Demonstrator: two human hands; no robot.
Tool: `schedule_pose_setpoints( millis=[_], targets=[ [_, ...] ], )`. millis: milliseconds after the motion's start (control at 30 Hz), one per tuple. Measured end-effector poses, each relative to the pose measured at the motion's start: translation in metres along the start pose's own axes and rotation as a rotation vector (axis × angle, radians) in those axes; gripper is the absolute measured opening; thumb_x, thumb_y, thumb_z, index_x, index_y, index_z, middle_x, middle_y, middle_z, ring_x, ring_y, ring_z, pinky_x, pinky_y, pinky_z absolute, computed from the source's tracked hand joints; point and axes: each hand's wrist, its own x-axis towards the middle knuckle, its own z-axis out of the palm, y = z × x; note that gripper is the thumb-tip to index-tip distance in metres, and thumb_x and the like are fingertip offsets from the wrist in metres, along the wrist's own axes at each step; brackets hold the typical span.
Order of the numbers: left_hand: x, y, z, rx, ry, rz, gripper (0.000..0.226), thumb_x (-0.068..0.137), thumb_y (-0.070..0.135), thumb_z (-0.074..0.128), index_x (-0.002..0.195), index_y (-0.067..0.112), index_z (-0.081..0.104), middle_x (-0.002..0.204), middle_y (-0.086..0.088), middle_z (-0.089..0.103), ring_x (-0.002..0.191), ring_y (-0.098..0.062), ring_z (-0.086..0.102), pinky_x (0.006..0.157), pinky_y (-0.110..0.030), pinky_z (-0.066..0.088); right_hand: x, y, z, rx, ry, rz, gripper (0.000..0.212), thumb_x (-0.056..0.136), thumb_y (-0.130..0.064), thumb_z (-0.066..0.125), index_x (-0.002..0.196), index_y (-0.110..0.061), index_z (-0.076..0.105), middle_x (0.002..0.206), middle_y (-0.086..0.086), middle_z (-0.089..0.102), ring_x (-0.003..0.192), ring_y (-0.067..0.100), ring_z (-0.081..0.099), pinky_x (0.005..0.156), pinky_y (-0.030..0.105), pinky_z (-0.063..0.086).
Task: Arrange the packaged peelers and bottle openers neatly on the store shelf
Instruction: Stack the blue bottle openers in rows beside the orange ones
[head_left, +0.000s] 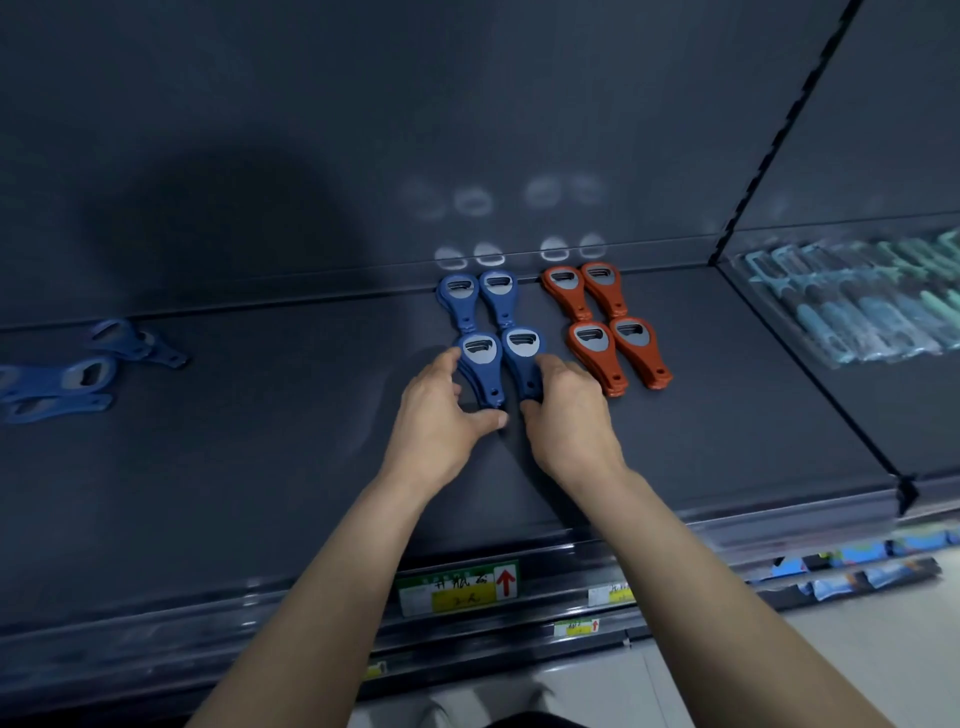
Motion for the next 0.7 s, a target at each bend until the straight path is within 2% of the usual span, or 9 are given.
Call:
schedule_pose_setpoints(
  millis=[167,267,333,400,567,700],
  targets=[
    [0.002,-0.003,-0.005,-0.053,-0.044,-0.027,0.074,0.080,0.005,0.064,0.144,0.016,0.029,0.135,-0.001,0.046,0.104,-0.011,0.049,0.086,-0.021,0.040,-0.003,-0.008,-0.008,0.018,0.148,-0.054,0.029,0.086,0.004,0.045,0.113,-0.001,0.056,0.105,0.017,0.059,0.099,0.032,0.054,0.074,0.030,0.039],
    [0.007,-0.006,-0.005,-0.058,-0.033,-0.039,0.069,0.083,-0.002,0.052,0.145,0.011,0.025,0.137,-0.005,0.044,0.103,-0.012,0.050,0.088,-0.021,0.040,0.000,-0.022,-0.011,0.062,0.080,-0.080,0.016,0.087,0.002,0.041,0.092,-0.005,0.054,0.087,0.016,0.060,0.086,0.037,0.058,0.063,0.033,0.038],
    [0.010,-0.006,-0.006,-0.070,-0.038,-0.049,0.068,0.085,-0.004,0.048,0.146,0.010,0.021,0.140,-0.006,0.042,0.106,-0.013,0.049,0.090,-0.021,0.040,0.001,-0.032,-0.011,0.037,-0.033,-0.036,0.008,0.087,0.000,0.041,0.084,-0.008,0.043,0.092,0.019,0.059,0.090,0.039,0.056,0.063,0.033,0.035],
    [0.014,-0.006,-0.006,-0.088,-0.048,-0.052,0.067,0.087,-0.004,0.048,0.147,0.009,0.019,0.143,-0.007,0.040,0.111,-0.014,0.049,0.093,-0.022,0.041,0.002,-0.038,-0.010,0.034,-0.101,0.001,0.007,0.088,-0.004,0.044,0.085,-0.008,0.041,0.103,0.021,0.059,0.096,0.040,0.055,0.067,0.034,0.037],
    [0.018,-0.007,-0.005,-0.144,-0.045,-0.072,0.066,0.087,-0.007,0.047,0.146,0.006,0.021,0.143,-0.011,0.040,0.115,-0.019,0.051,0.103,-0.031,0.041,0.006,-0.044,-0.007,0.015,-0.147,0.025,0.011,0.090,-0.013,0.051,0.085,-0.010,0.042,0.108,0.019,0.059,0.100,0.038,0.055,0.071,0.034,0.040],
    [0.019,-0.007,-0.005,-0.163,-0.043,-0.075,0.064,0.086,-0.008,0.045,0.145,0.005,0.023,0.142,-0.011,0.041,0.111,-0.017,0.052,0.103,-0.033,0.041,0.007,-0.046,-0.002,0.012,-0.170,0.034,0.006,0.088,-0.006,0.050,0.087,-0.007,0.044,0.108,0.019,0.059,0.099,0.038,0.056,0.074,0.037,0.044]
  ],
)
